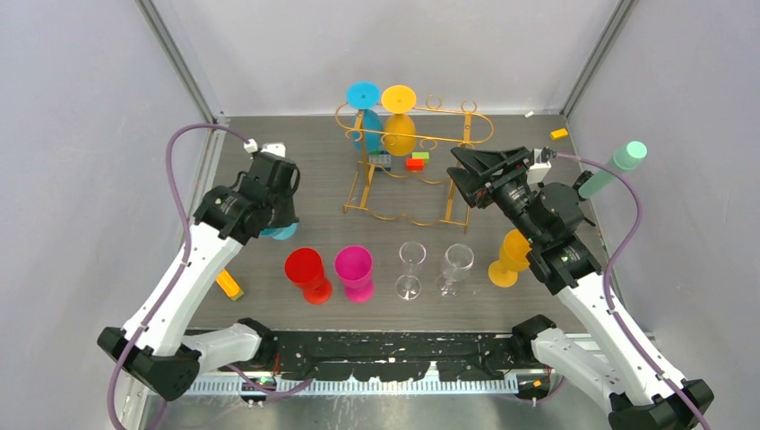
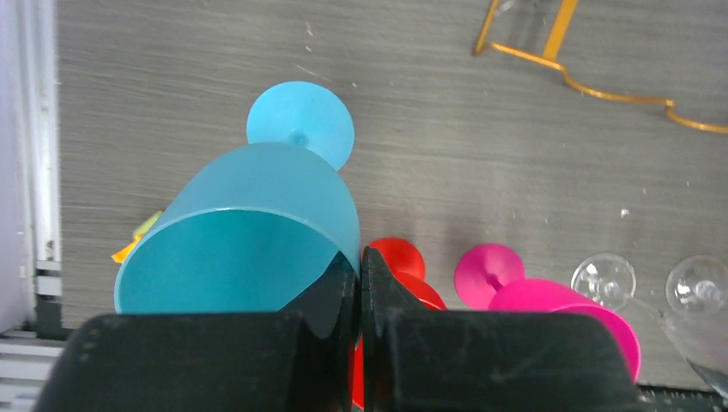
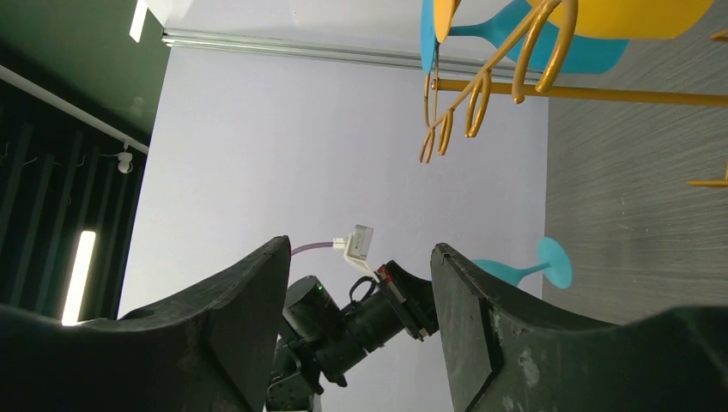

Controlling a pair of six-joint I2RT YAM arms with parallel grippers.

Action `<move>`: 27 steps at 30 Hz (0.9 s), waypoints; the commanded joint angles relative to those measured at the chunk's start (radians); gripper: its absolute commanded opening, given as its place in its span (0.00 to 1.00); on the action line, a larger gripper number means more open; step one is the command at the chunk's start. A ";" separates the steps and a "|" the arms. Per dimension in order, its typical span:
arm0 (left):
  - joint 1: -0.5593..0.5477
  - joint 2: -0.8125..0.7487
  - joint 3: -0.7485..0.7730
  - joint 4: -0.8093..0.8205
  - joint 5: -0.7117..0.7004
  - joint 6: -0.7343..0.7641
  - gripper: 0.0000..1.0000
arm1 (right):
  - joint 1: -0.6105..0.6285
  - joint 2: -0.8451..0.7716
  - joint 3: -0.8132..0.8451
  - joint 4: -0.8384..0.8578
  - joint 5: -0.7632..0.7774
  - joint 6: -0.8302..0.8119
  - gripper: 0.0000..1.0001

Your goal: Take the wine glass off the wine glass rack

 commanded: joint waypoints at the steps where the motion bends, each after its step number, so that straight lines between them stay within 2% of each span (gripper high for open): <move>1: 0.011 0.044 -0.037 0.079 0.174 0.028 0.00 | 0.004 -0.019 0.004 0.017 0.018 -0.022 0.66; 7: 0.011 0.186 -0.011 0.084 0.299 0.082 0.00 | 0.004 -0.027 0.000 0.006 0.021 -0.022 0.66; 13: 0.011 0.314 0.025 0.083 0.326 0.102 0.00 | 0.004 -0.046 0.001 -0.005 0.025 -0.028 0.66; 27: 0.011 0.449 0.094 0.068 0.374 0.123 0.02 | 0.004 -0.076 -0.005 -0.043 0.053 -0.045 0.66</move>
